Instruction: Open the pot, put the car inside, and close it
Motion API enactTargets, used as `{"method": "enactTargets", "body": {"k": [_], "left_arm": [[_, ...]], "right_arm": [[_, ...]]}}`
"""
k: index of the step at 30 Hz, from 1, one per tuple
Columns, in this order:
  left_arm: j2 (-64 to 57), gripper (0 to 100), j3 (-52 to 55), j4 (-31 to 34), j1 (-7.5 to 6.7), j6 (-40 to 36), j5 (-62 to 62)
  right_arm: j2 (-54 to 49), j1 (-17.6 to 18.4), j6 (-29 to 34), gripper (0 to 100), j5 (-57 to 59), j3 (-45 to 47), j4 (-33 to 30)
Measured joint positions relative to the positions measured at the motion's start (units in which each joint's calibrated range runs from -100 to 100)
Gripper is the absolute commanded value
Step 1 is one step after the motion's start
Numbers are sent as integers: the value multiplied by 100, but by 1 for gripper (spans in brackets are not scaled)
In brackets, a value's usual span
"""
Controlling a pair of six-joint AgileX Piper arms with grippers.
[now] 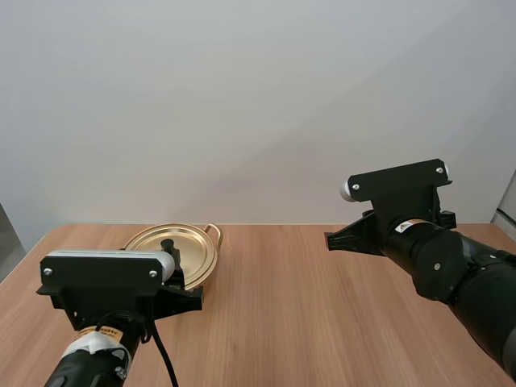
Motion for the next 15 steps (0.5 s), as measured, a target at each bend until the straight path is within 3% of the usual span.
{"method": "enactTargets", "body": {"k": [9, 15], "left_arm": [[0, 100, 0, -512, 41, -209, 744], [0, 100, 0, -529, 41, -219, 812]], "right_arm": [[0, 0, 17, 0, 0, 0, 156], [0, 0, 41, 0, 46, 0, 165]]}}
